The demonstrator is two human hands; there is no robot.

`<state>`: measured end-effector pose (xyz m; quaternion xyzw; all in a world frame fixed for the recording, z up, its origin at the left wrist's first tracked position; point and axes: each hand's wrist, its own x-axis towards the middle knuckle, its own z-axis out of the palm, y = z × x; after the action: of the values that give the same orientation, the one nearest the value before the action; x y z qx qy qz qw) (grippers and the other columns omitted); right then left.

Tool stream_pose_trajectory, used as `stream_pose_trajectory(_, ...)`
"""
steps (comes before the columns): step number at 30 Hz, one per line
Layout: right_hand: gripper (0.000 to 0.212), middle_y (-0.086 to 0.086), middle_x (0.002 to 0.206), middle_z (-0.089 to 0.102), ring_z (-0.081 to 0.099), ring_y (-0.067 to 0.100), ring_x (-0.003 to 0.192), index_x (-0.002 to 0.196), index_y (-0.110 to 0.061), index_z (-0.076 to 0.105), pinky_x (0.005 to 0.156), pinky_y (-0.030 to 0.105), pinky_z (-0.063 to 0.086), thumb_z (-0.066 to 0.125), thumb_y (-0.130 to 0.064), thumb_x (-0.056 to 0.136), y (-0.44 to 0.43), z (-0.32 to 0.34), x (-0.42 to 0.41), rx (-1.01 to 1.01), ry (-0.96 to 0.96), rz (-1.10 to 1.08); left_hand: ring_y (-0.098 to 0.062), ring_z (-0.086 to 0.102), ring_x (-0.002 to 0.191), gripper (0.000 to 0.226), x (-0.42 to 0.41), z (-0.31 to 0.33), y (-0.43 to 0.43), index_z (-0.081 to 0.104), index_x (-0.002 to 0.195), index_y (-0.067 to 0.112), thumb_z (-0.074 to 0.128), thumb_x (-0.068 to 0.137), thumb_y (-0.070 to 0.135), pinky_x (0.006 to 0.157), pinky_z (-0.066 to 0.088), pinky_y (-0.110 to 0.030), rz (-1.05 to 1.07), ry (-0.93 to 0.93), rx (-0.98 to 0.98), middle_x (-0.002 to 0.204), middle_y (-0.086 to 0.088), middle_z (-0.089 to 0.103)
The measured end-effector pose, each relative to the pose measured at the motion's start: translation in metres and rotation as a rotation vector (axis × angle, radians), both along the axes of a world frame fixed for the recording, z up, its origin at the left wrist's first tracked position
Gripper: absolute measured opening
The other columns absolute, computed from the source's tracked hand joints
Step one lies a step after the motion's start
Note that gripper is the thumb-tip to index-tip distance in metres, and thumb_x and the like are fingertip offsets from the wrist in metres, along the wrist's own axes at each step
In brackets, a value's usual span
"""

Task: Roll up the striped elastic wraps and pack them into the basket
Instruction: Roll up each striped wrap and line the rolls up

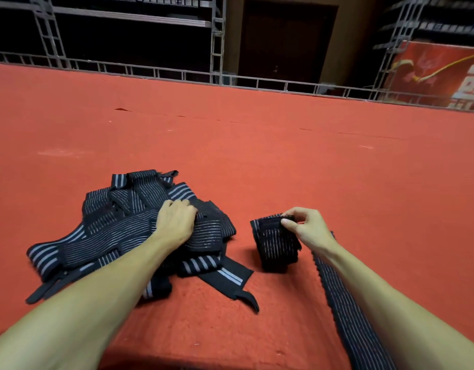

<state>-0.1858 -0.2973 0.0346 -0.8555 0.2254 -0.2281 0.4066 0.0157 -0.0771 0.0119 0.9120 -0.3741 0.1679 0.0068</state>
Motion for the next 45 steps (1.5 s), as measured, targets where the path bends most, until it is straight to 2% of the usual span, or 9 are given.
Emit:
stream_pose_trajectory(4, 0.007, -0.021, 0.087, 0.054, 0.05, 0.009, 0.098, 0.089, -0.014, 0.074, 0.095, 0.029, 0.036, 0.071, -0.013, 0.083, -0.002, 0.018, -0.011, -0.154, -0.056, -0.038, -0.02, 0.035, 0.136, 0.052, -0.02, 0.011, -0.019, 0.049, 0.138, 0.016, 0.046, 0.086, 0.009, 0.119, 0.011, -0.038, -0.159, 0.046, -0.115, 0.146, -0.006, 0.042)
stream_pose_trajectory(9, 0.01, -0.004, 0.076, 0.066, 0.058, 0.009, 0.071, 0.087, -0.014, 0.071, 0.068, 0.026, 0.048, 0.066, -0.006, 0.086, 0.005, 0.053, -0.017, -0.041, -0.253, 0.009, -0.011, 0.039, 0.133, 0.071, -0.087, 0.051, -0.05, 0.036, 0.144, 0.009, 0.06, 0.079, -0.009, 0.104, 0.029, -0.015, -0.476, 0.95, -0.38, 0.144, 0.0, 0.044)
stream_pose_trajectory(11, 0.012, -0.005, 0.074, 0.065, 0.057, 0.007, 0.067, 0.087, -0.015, 0.07, 0.063, 0.023, 0.047, 0.065, -0.004, 0.087, 0.01, 0.069, -0.023, -0.001, -0.347, 0.021, -0.007, 0.051, 0.119, 0.061, -0.108, 0.058, -0.057, 0.046, 0.134, 0.009, 0.066, 0.078, -0.008, 0.096, 0.04, -0.016, -0.534, 1.137, -0.421, 0.131, 0.003, 0.054)
stream_pose_trajectory(16, 0.015, -0.003, 0.077, 0.066, 0.059, 0.003, 0.066, 0.084, -0.02, 0.069, 0.052, 0.019, 0.047, 0.067, -0.005, 0.087, 0.021, 0.109, -0.05, 0.171, -0.522, 0.013, -0.014, 0.06, 0.087, 0.015, -0.143, 0.075, -0.059, 0.062, 0.107, 0.006, 0.057, 0.093, 0.006, 0.08, 0.05, -0.031, -0.544, 1.192, -0.561, 0.099, -0.005, 0.065)
stream_pose_trajectory(26, 0.01, 0.007, 0.089, 0.069, 0.063, 0.015, 0.074, 0.096, -0.01, 0.068, 0.066, 0.028, 0.055, 0.068, -0.008, 0.087, 0.019, 0.146, -0.087, 0.297, -0.559, -0.003, -0.004, 0.06, 0.054, 0.012, -0.206, 0.13, -0.039, 0.056, 0.105, 0.006, 0.052, 0.095, 0.004, 0.049, 0.048, -0.019, -0.737, 1.524, -0.601, 0.07, 0.006, 0.067)
stream_pose_trajectory(29, 0.007, 0.0, 0.081, 0.065, 0.059, 0.011, 0.072, 0.091, -0.012, 0.067, 0.062, 0.022, 0.048, 0.07, -0.009, 0.085, 0.01, 0.123, -0.082, 0.152, -0.398, -0.038, -0.002, 0.058, 0.05, 0.011, -0.208, 0.105, -0.044, 0.054, 0.107, 0.005, 0.05, 0.096, 0.005, 0.052, 0.05, -0.021, -0.658, 1.541, -0.538, 0.062, 0.009, 0.065)
stream_pose_trajectory(34, 0.006, -0.005, 0.074, 0.063, 0.053, 0.003, 0.068, 0.085, -0.015, 0.071, 0.061, 0.019, 0.041, 0.075, -0.015, 0.081, -0.013, 0.074, -0.072, -0.054, -0.098, -0.089, -0.02, 0.058, 0.073, 0.016, -0.192, 0.037, -0.06, 0.061, 0.108, 0.002, 0.057, 0.094, 0.01, 0.06, 0.054, -0.027, -0.397, 1.514, -0.486, 0.093, -0.013, 0.063)
stream_pose_trajectory(40, 0.01, 0.008, 0.074, 0.069, 0.062, 0.01, 0.054, 0.087, -0.006, 0.07, 0.049, 0.014, 0.046, 0.076, -0.01, 0.081, -0.051, 0.027, -0.036, -0.068, 0.074, -0.101, -0.002, 0.055, 0.049, 0.028, -0.171, -0.017, -0.093, 0.048, 0.11, 0.008, 0.064, 0.088, 0.003, 0.046, 0.04, -0.017, -0.284, 1.236, -0.485, 0.075, -0.001, 0.056)
stream_pose_trajectory(45, 0.007, 0.009, 0.076, 0.07, 0.069, 0.018, 0.063, 0.086, -0.01, 0.067, 0.066, 0.037, 0.061, 0.074, -0.01, 0.083, -0.08, -0.022, -0.004, -0.047, 0.192, -0.107, -0.015, 0.056, 0.07, 0.058, -0.149, -0.047, -0.111, 0.035, 0.13, 0.015, 0.07, 0.083, 0.015, 0.068, 0.044, -0.035, -0.267, 0.925, -0.425, 0.072, 0.002, 0.052)
